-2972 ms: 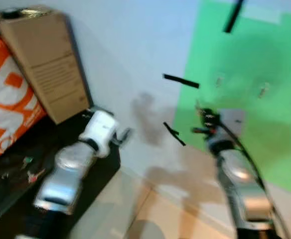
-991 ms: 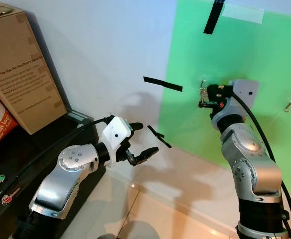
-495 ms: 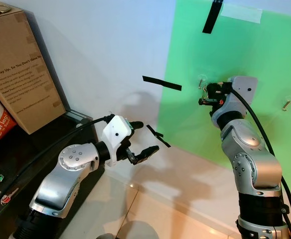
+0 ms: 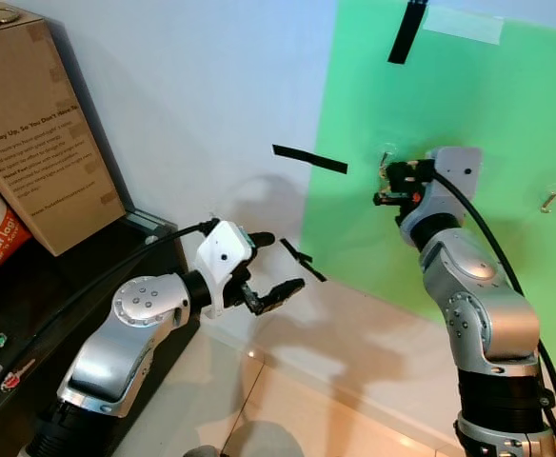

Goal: Hang keys on a hook

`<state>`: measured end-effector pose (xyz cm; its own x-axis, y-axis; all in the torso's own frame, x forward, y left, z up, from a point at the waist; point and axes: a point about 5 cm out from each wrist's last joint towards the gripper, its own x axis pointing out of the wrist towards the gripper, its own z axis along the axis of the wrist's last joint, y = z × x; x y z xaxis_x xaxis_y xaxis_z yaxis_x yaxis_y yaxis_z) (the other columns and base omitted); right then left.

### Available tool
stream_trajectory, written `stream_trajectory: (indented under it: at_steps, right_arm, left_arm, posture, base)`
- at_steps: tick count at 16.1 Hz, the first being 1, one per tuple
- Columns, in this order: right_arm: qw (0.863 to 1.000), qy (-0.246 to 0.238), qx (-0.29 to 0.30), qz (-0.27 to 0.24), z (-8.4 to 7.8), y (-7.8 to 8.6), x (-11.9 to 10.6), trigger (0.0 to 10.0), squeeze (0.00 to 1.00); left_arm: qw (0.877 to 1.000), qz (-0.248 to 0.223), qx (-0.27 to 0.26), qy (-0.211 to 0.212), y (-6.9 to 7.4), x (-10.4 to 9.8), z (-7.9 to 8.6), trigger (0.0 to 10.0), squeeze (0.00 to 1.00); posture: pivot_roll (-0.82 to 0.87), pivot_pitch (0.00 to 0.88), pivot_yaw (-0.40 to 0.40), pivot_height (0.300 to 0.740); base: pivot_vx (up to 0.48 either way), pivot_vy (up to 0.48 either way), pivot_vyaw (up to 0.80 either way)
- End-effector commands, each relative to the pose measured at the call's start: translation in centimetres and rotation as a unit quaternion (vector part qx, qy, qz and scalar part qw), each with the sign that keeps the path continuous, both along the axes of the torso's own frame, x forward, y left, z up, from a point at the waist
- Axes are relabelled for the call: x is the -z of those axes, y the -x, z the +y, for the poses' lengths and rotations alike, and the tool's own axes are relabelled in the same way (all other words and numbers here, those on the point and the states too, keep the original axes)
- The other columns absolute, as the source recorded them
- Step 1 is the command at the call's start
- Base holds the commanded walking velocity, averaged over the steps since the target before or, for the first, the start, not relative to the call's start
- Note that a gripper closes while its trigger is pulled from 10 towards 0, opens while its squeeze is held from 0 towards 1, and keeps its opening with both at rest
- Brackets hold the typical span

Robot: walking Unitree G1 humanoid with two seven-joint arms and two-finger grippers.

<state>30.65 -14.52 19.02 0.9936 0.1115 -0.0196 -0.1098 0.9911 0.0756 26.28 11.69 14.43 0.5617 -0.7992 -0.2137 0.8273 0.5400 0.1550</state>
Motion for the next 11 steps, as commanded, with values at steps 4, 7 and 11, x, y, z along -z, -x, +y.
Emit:
stream_trajectory:
  at_steps: [4, 7, 11]
  right_arm:
    - [1.000, -0.004, -0.003, -0.001, 0.1, -0.1, -0.3, 10.0, 0.00]
    - [1.000, -0.007, 0.022, -0.006, -0.2, -0.4, -0.5, 10.0, 0.00]
    - [0.999, -0.008, 0.050, 0.003, -0.9, -0.8, -0.4, 10.0, 0.00]
  left_arm:
    - [1.000, -0.004, 0.009, -0.004, 0.0, -0.3, -0.4, 10.0, 0.00]
    - [1.000, -0.004, 0.011, -0.005, 0.0, -0.3, -0.5, 10.0, 0.00]
    - [1.000, -0.003, 0.013, -0.005, 0.1, -0.2, -0.6, 10.0, 0.00]
  posture:
    - [-0.01, 0.000, -0.036, 0.740]
    - [-0.01, 0.000, -0.036, 0.740]
    - [0.00, 0.000, -0.037, 0.740]
  base:
    - [0.000, 0.000, 0.00]
    - [0.000, 0.000, 0.00]
    - [0.000, 0.000, 0.00]
